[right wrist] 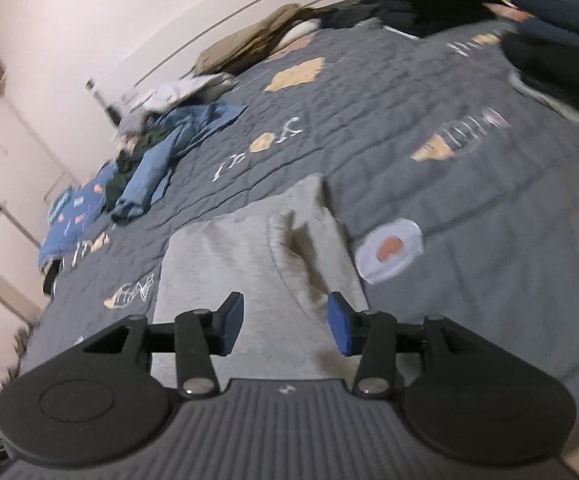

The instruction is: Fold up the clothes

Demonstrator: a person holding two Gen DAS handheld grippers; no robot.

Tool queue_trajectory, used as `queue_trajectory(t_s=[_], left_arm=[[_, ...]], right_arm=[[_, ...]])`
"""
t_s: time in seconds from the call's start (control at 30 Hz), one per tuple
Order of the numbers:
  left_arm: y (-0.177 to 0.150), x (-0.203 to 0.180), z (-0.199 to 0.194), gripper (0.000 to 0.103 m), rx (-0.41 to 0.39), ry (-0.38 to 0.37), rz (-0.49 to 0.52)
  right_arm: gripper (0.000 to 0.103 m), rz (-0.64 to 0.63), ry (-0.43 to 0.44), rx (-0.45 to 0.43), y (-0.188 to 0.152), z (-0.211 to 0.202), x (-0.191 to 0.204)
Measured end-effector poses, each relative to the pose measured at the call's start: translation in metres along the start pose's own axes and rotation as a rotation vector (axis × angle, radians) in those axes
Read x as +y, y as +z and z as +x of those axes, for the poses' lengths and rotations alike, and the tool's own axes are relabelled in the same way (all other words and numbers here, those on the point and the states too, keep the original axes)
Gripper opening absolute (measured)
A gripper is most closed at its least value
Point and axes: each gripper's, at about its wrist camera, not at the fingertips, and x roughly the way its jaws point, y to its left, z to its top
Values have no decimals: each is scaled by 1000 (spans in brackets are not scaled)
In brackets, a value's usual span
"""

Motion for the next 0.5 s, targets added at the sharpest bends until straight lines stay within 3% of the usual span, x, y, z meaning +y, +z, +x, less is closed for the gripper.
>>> queue_trajectory(t_s=[0.27, 0.5], left_arm=[[0, 1, 15, 70, 27, -14, -35], [-9, 20, 37, 71, 84, -40, -164]], right_arm=[[48, -36, 24, -9, 16, 28, 13], [48, 24, 48, 14, 9, 44, 9]])
